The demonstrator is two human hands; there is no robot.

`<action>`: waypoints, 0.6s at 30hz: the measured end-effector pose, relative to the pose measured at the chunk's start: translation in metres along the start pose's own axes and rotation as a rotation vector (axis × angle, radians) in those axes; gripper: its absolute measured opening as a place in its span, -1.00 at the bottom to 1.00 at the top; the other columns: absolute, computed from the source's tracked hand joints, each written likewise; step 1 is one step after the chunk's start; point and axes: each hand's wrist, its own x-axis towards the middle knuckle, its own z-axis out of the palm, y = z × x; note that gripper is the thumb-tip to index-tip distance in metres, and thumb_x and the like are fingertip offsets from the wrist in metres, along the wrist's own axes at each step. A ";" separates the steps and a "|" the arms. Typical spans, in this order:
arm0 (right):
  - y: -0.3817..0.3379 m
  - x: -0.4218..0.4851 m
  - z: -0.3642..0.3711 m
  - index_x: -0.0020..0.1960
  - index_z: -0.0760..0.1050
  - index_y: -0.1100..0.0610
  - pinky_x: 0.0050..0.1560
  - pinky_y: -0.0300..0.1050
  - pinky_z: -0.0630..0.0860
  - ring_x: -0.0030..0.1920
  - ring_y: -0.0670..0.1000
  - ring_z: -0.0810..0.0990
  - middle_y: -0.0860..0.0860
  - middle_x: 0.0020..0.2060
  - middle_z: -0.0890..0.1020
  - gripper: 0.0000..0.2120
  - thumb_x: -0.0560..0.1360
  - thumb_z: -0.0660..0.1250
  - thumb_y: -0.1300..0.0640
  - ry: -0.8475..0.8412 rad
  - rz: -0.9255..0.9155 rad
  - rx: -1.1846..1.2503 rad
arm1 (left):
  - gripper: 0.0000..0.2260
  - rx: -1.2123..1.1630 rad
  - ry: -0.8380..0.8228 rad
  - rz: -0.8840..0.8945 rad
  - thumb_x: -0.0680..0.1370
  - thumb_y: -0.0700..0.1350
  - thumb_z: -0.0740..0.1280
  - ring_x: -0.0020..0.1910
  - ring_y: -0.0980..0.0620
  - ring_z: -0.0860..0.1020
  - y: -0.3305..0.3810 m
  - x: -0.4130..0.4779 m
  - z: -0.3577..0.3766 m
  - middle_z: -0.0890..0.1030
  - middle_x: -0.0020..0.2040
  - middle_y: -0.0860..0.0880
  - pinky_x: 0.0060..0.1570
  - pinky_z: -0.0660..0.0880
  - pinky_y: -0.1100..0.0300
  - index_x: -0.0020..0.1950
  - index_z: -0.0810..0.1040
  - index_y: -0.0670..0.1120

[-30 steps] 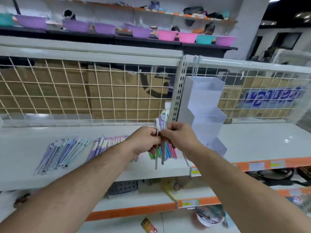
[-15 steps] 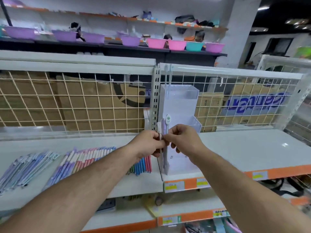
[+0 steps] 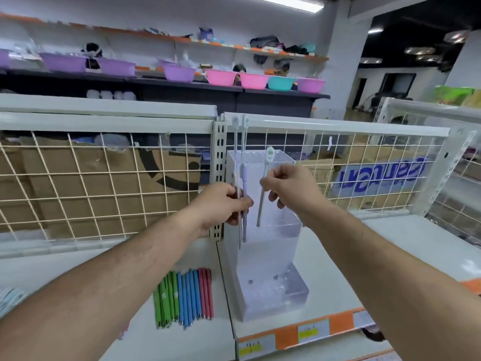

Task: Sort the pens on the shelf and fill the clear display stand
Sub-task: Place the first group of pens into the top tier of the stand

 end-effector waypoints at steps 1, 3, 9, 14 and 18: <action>-0.003 0.008 -0.004 -0.13 0.54 0.20 -0.40 -0.15 0.45 -0.41 -0.10 0.56 0.03 -0.31 0.60 -0.94 0.48 0.42 0.27 -0.002 -0.017 0.004 | -0.88 0.002 0.017 0.002 0.55 -0.15 0.44 -0.24 0.02 0.62 0.002 0.005 0.000 0.68 -0.18 -0.12 -0.24 0.61 0.19 -0.03 0.64 -0.21; -0.010 0.026 -0.011 -0.13 0.54 0.20 -0.40 -0.15 0.46 -0.40 -0.09 0.57 0.03 -0.29 0.62 -0.94 0.48 0.42 0.27 -0.001 -0.058 0.009 | -0.87 -0.003 0.052 0.004 0.55 -0.14 0.44 -0.21 0.00 0.62 0.007 0.014 0.000 0.68 -0.14 -0.15 -0.24 0.60 0.19 -0.02 0.64 -0.21; -0.034 0.084 -0.027 -0.06 0.56 0.25 -0.45 -0.21 0.47 -0.41 -0.10 0.59 0.06 -0.31 0.64 -0.93 0.52 0.39 0.24 0.032 -0.168 0.019 | -0.86 0.034 0.173 0.001 0.56 -0.13 0.42 -0.19 0.00 0.60 0.017 0.033 0.004 0.67 -0.03 -0.22 -0.33 0.55 0.30 0.00 0.62 -0.21; -0.040 0.125 -0.027 -0.13 0.52 0.17 -0.50 -0.27 0.43 -0.38 -0.03 0.61 0.15 -0.23 0.67 -0.91 0.53 0.41 0.23 0.081 -0.202 0.088 | -0.92 0.082 0.247 -0.006 0.57 -0.14 0.40 -0.20 0.03 0.60 0.019 0.044 0.010 0.67 -0.06 -0.19 -0.31 0.57 0.29 -0.03 0.62 -0.16; -0.034 0.147 -0.017 -0.02 0.56 0.23 -0.48 -0.23 0.48 -0.33 0.01 0.65 0.11 -0.23 0.68 -0.91 0.54 0.39 0.21 0.078 -0.204 0.040 | -0.91 0.120 0.288 -0.012 0.57 -0.12 0.41 -0.21 0.04 0.62 0.018 0.051 0.014 0.68 -0.11 -0.13 -0.28 0.58 0.28 -0.05 0.62 -0.13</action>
